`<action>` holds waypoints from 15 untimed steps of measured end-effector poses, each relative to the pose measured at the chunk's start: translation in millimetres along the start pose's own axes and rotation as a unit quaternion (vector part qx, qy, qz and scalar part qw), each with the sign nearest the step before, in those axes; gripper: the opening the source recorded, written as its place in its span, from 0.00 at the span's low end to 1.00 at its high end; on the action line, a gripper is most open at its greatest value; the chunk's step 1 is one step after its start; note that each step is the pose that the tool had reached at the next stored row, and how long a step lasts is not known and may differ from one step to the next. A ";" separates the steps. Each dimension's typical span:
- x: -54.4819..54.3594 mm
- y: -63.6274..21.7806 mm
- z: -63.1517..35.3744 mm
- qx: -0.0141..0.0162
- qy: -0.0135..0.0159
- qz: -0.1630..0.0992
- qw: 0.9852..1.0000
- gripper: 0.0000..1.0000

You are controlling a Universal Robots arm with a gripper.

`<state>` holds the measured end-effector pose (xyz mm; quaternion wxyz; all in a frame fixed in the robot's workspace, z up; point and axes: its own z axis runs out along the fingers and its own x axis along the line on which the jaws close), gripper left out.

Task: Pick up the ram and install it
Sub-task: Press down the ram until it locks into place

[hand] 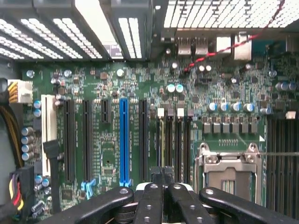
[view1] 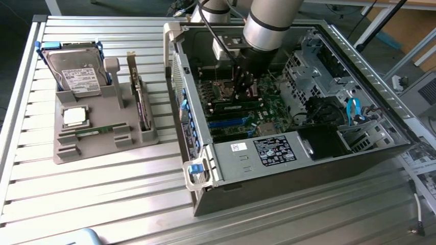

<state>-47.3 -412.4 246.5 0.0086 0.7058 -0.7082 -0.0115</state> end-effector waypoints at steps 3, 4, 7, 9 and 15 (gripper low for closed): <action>0.0 5.8 0.1 0.000 0.000 0.000 1.000 0.11; 0.0 7.8 0.2 0.000 0.000 0.000 1.000 0.11; 0.0 8.1 0.2 0.000 0.000 0.000 1.000 0.11; 0.1 8.1 0.2 0.000 0.000 0.000 1.000 0.11; 0.1 8.1 3.3 0.000 -0.001 0.000 1.000 0.11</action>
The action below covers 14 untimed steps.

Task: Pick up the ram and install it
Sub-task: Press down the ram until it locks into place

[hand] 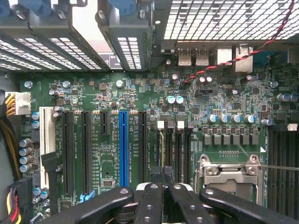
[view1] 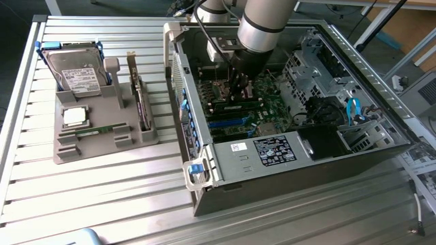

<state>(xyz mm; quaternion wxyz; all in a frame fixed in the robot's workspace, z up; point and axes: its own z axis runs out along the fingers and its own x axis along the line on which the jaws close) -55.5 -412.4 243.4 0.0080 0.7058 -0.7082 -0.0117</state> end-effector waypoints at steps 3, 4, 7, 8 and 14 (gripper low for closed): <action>0.0 0.0 0.1 0.000 0.000 0.000 1.000 0.11; 0.0 0.0 0.1 0.000 0.000 0.000 1.000 0.11; 0.0 0.0 1.1 0.000 0.000 0.000 1.000 0.11; 0.0 -0.1 1.4 0.000 0.000 0.000 1.000 0.11; 0.0 -0.1 1.9 0.000 0.000 0.000 1.000 0.11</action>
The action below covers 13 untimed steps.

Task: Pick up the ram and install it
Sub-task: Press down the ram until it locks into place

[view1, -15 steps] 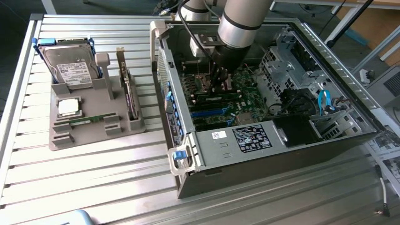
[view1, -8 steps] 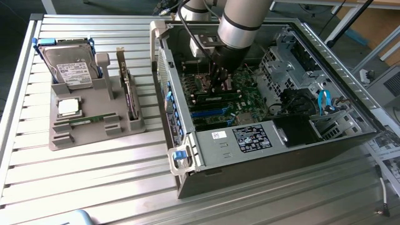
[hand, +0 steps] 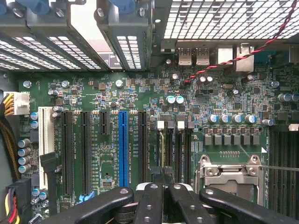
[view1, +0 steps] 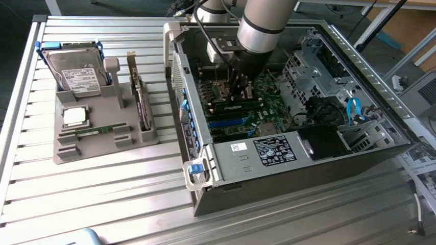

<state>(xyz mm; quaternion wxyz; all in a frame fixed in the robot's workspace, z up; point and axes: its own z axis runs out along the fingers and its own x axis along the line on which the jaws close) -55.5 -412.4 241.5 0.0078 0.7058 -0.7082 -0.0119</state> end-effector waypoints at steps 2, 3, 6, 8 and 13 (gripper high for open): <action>0.0 0.0 0.7 0.000 0.000 0.000 1.000 0.11; 0.0 0.0 1.0 0.000 0.000 0.000 1.000 0.11; 0.0 0.0 1.4 0.000 0.000 0.000 1.000 0.11; 0.0 0.0 1.5 0.000 0.000 0.000 1.000 0.11; 0.1 -0.1 2.8 0.000 0.000 0.000 1.000 0.11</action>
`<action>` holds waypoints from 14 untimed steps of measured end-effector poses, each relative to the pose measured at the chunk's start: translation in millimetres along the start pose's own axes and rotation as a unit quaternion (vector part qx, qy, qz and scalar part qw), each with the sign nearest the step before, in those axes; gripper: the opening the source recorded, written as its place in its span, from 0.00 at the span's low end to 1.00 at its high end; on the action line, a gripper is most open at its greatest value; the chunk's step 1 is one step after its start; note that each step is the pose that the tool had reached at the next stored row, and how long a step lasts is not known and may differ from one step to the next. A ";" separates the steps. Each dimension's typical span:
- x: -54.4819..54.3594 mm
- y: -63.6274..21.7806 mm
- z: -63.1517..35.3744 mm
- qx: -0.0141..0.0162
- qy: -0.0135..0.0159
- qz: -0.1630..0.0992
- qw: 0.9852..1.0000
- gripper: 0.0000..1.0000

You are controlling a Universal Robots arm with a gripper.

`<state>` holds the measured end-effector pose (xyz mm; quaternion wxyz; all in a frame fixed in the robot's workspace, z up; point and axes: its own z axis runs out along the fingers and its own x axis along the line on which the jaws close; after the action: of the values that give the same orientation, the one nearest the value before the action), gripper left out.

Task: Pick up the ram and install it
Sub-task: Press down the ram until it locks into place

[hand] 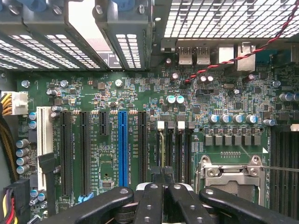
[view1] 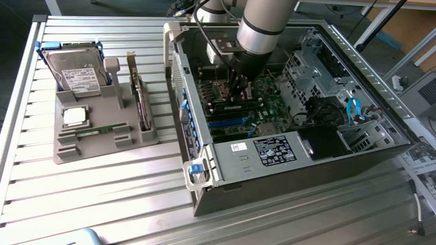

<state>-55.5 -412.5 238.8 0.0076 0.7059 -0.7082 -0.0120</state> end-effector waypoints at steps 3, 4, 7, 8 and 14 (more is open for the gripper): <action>0.0 0.0 0.2 0.000 0.000 0.000 1.000 0.11; 0.0 0.0 0.6 0.000 0.000 0.000 1.000 0.11; 0.2 0.0 1.3 0.000 0.000 0.000 1.000 0.11; 0.3 0.0 1.6 0.000 0.000 0.000 1.000 0.11; 0.6 -0.1 2.6 0.000 0.000 0.000 1.000 0.11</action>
<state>-55.5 -413.1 236.2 0.0077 0.7059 -0.7082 -0.0120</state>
